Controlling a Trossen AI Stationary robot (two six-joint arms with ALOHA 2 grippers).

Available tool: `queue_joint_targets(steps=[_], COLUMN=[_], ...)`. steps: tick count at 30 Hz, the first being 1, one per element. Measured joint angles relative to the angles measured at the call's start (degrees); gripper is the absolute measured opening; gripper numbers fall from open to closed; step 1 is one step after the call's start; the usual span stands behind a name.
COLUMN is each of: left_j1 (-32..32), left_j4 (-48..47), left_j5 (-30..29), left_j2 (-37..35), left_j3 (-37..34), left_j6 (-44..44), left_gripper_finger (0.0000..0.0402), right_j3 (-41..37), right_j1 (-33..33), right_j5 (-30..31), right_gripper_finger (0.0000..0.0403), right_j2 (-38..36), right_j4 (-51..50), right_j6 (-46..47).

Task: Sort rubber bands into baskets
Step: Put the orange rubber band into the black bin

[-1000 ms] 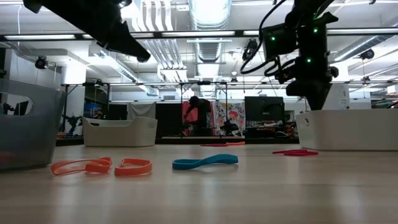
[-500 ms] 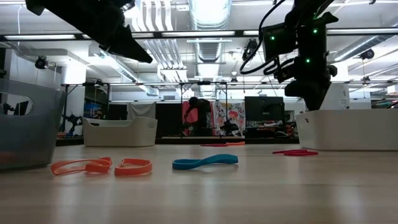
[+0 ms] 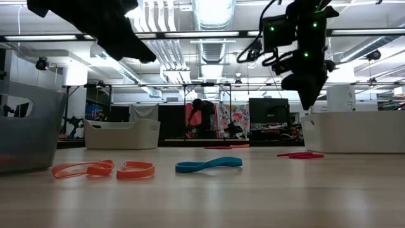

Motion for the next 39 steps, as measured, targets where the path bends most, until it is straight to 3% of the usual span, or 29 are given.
queue_joint_targets(steps=[3,8,11,16,28,35,39], left_j1=[-0.37,-2.43,-3.51,-4.79,-6.43,-6.45,-6.53], left_j4=[0.48,1.91,1.12,-5.78,-26.99,-28.61,-28.16], left_j5=[6.04,7.24,11.35,18.99,26.36,31.66,30.00], left_j2=[0.32,3.76,7.25,12.96,26.71,31.95,33.40], left_j3=[0.00,0.26,2.29,6.60,21.08,24.18,24.13], left_j6=[-2.74,-4.91,-4.84,-3.40,-9.27,-9.75,-8.63], left_gripper_finger=[0.0000,0.0000,0.0000,0.0000,0.0000,0.0000,0.0015], right_j3=[1.44,2.36,1.79,-0.22,-4.48,-4.73,-4.73], right_j1=[0.51,1.69,2.62,4.12,5.51,5.51,5.51], right_j5=[0.01,0.00,-0.02,-0.11,-0.67,-0.69,-0.68], right_gripper_finger=[0.0145,0.0141,0.0140,0.0144,0.0148,0.0149,0.0151], right_j2=[-0.04,-1.63,-4.33,-10.28,-17.14,-17.11,-17.14], right_j4=[0.40,2.59,5.26,11.64,18.40,18.43,19.17], right_j6=[-2.07,-5.08,-6.36,-8.49,-11.10,-12.05,-13.14])
